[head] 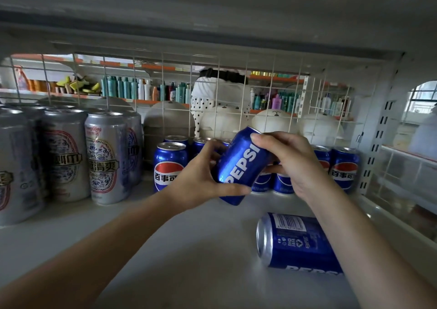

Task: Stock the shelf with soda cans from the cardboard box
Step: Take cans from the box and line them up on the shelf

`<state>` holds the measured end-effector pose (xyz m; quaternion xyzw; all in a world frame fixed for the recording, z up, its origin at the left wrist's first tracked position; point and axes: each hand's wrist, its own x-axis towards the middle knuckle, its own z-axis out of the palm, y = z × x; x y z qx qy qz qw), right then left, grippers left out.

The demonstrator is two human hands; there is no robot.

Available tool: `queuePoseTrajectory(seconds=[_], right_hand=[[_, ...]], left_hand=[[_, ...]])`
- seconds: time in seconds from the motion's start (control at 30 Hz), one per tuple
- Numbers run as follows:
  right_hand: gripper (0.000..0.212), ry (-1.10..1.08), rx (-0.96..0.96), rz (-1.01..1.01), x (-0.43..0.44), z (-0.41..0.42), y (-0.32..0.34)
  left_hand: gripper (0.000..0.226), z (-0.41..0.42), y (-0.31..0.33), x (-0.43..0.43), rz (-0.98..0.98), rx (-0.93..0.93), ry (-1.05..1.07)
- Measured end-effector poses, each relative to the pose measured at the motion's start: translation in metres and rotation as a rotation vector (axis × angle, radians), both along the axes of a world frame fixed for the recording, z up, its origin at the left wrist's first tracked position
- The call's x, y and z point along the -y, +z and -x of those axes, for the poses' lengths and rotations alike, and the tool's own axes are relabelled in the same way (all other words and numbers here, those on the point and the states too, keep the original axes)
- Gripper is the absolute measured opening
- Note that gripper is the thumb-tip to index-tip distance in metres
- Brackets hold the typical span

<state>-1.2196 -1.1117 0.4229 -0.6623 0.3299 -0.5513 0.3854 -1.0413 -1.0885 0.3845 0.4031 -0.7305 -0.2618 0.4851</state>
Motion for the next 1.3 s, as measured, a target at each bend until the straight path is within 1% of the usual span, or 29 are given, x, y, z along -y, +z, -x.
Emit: queuePoseTrajectory(seconds=[0.1,0.17,0.2,0.27,0.3,0.37,0.4,0.43,0.47,0.5,0.53,0.57,0.67,0.77,0.83,0.93,1.07,1.2,1.3], right_hand=[[0.025,-0.003,-0.005,0.031,-0.001,-0.001,-0.001],[0.036,-0.004,-0.038,0.075,-0.002,0.0,-0.001],[0.036,0.006,-0.053,0.097,-0.003,0.0,-0.001],[0.031,0.033,-0.047,0.135,-0.006,0.001,-0.001],[0.027,0.047,-0.038,0.154,-0.005,0.002,-0.002],[0.018,0.07,-0.021,0.158,-0.003,0.004,-0.002],[0.017,0.087,-0.021,0.145,-0.002,0.005,-0.002],[0.024,0.112,-0.032,0.132,-0.001,0.005,-0.002],[0.038,0.135,-0.045,0.12,-0.001,0.005,-0.001],[0.052,0.163,-0.054,0.11,0.0,0.005,0.0],[0.061,0.198,-0.051,0.095,0.001,0.004,0.001],[0.061,0.236,-0.043,0.08,0.003,0.004,0.001],[0.036,0.361,0.029,0.034,0.003,0.004,0.003],[0.036,0.419,0.091,0.022,0.003,0.004,0.002],[0.038,0.41,0.101,0.032,0.002,0.003,0.002],[0.04,0.338,0.091,0.077,0.002,0.004,0.002],[0.049,0.257,0.085,0.126,0.004,0.007,0.0],[0.06,0.165,0.065,0.154,0.004,0.007,-0.002],[0.062,0.106,0.076,0.174,0.003,0.005,-0.002]], left_hand=[[0.075,0.005,-0.001,-0.003,0.047,-0.011,0.071],[0.076,0.005,-0.003,-0.004,0.013,-0.061,0.058],[0.076,0.004,-0.003,-0.005,-0.025,-0.111,0.034],[0.07,0.001,-0.004,-0.008,-0.12,-0.236,-0.044],[0.066,0.0,-0.003,-0.009,-0.177,-0.295,-0.098],[0.049,-0.003,-0.002,-0.012,-0.259,-0.384,-0.206],[0.041,-0.004,-0.002,-0.013,-0.279,-0.401,-0.238],[0.037,-0.005,-0.003,-0.014,-0.295,-0.409,-0.254],[0.037,-0.005,-0.004,-0.015,-0.307,-0.405,-0.264],[0.042,-0.005,-0.005,-0.015,-0.316,-0.396,-0.276],[0.05,-0.004,-0.006,-0.014,-0.322,-0.389,-0.287],[0.059,-0.004,-0.007,-0.013,-0.329,-0.391,-0.302],[0.079,-0.002,-0.009,-0.01,-0.358,-0.435,-0.357],[0.09,-0.003,-0.008,-0.01,-0.394,-0.483,-0.388],[0.097,-0.004,-0.008,-0.011,-0.417,-0.488,-0.399],[0.098,-0.003,-0.008,-0.011,-0.454,-0.481,-0.418],[0.082,0.003,-0.004,-0.013,-0.418,-0.372,-0.437],[0.087,0.005,-0.005,-0.016,-0.316,-0.292,-0.292],[0.071,0.007,-0.005,-0.019,-0.248,-0.255,-0.218]])
